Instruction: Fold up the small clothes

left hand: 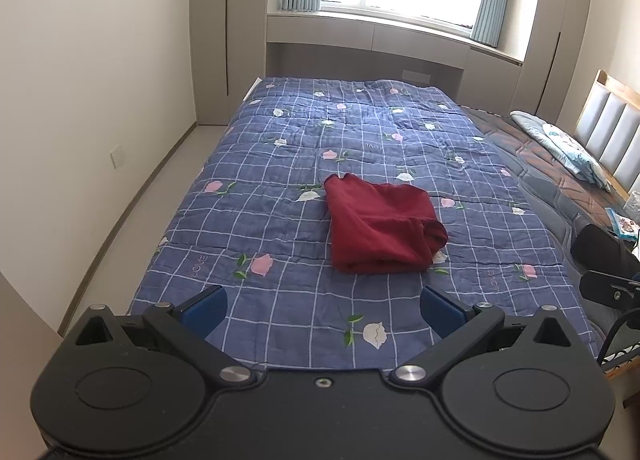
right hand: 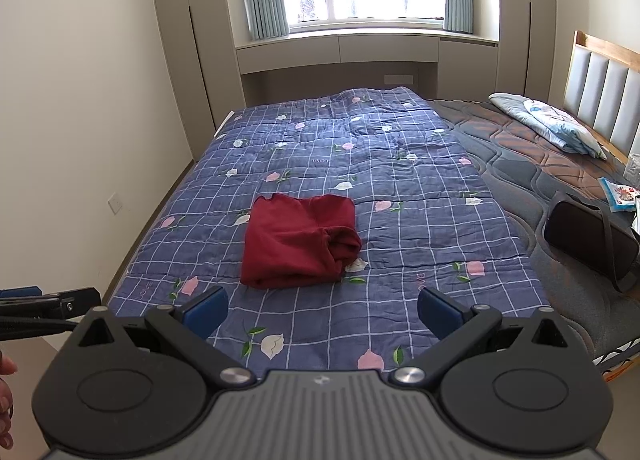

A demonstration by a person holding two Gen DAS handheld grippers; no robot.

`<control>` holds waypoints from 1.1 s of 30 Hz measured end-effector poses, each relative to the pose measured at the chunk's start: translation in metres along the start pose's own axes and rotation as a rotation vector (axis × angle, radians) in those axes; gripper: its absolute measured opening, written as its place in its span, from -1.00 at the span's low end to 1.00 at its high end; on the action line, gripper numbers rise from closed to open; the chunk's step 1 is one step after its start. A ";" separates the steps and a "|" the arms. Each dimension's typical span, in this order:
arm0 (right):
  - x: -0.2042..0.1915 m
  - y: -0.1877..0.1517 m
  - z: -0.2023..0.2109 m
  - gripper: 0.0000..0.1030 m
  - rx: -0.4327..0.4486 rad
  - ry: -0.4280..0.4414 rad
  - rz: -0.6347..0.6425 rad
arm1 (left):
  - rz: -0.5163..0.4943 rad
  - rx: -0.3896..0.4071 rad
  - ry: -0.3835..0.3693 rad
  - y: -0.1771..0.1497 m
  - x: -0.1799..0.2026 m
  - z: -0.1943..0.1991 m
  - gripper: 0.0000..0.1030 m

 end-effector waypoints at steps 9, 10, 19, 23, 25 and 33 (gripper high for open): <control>0.001 0.001 0.001 1.00 0.002 -0.002 0.000 | -0.001 0.005 -0.005 0.001 0.000 0.001 0.99; 0.001 0.001 0.001 1.00 0.002 -0.002 0.000 | -0.001 0.005 -0.005 0.001 0.000 0.001 0.99; 0.001 0.001 0.001 1.00 0.001 -0.002 -0.001 | -0.002 0.005 -0.006 0.001 0.000 0.002 0.99; 0.001 0.000 0.000 1.00 0.001 -0.002 -0.001 | -0.002 0.005 -0.007 0.001 0.000 0.002 0.99; 0.001 0.000 0.001 1.00 0.000 -0.002 -0.001 | -0.002 0.005 -0.007 0.001 0.001 0.002 0.99; 0.002 0.001 0.001 1.00 0.001 -0.003 -0.001 | -0.001 0.006 -0.008 0.001 0.001 0.002 0.99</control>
Point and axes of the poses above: each gripper's, at about its wrist camera, not at the fingertips, and z roughly against the way its jaws point, x to its right, y to its top, the point moved 9 cm from there along -z, roughly the way its jaws point, and after that the axes turned 7 degrees about y, right-handed, at the moved point
